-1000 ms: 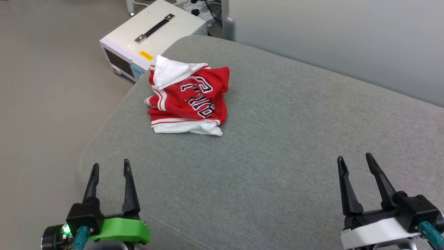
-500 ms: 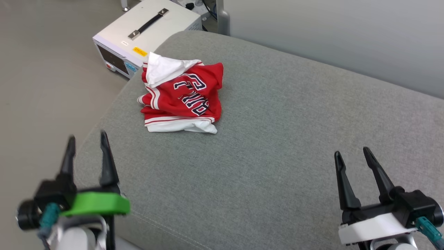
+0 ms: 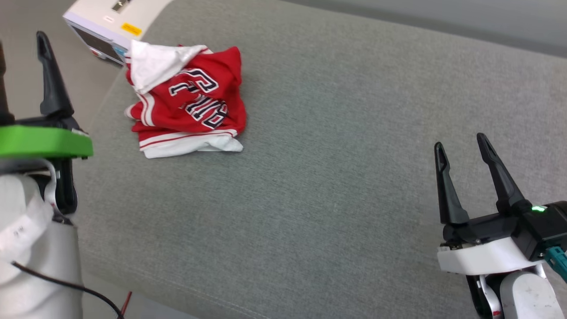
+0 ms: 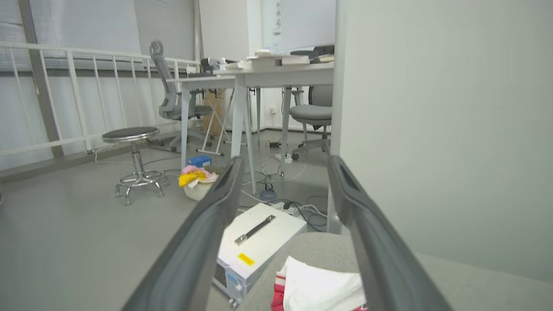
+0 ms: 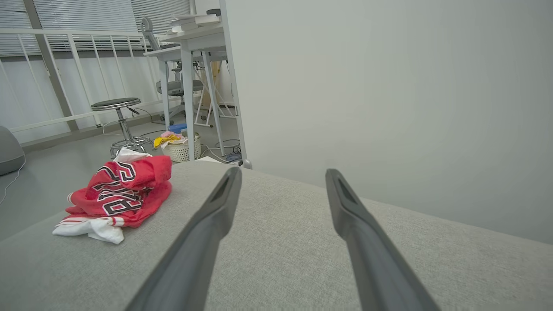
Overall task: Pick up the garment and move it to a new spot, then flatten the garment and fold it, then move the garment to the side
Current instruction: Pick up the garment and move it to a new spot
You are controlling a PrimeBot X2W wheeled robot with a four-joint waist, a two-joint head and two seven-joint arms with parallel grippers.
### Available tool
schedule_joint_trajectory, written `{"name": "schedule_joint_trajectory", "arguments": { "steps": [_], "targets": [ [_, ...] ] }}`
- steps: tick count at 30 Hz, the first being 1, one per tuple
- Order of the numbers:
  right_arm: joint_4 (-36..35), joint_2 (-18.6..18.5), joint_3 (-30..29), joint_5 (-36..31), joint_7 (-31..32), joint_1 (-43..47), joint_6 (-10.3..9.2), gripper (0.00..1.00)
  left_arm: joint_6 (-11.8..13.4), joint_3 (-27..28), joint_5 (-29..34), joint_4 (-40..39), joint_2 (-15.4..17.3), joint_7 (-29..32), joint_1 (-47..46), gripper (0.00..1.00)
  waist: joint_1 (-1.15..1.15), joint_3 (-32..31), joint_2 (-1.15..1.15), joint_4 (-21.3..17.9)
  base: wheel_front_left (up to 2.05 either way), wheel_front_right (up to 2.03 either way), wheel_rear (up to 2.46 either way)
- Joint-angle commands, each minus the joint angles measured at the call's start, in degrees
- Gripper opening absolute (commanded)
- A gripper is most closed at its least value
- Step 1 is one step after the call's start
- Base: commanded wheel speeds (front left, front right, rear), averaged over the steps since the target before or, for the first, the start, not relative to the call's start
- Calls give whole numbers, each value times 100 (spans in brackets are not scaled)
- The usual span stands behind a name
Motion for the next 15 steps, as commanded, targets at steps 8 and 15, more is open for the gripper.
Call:
{"name": "schedule_joint_trajectory", "arguments": {
  "steps": [8,15],
  "targets": [
    [-148,-112,-6,-61,-51,-317,2,100,-18,-1584,-1639,1026,1174,1751,-1019,100,-1,757,0,-516,0,0,0],
    [-245,-175,-3,-101,-51,-555,2,100,-19,-2520,-2764,1313,1740,3799,-1461,100,-1,1059,0,-664,0,0,0]
  ]
}}
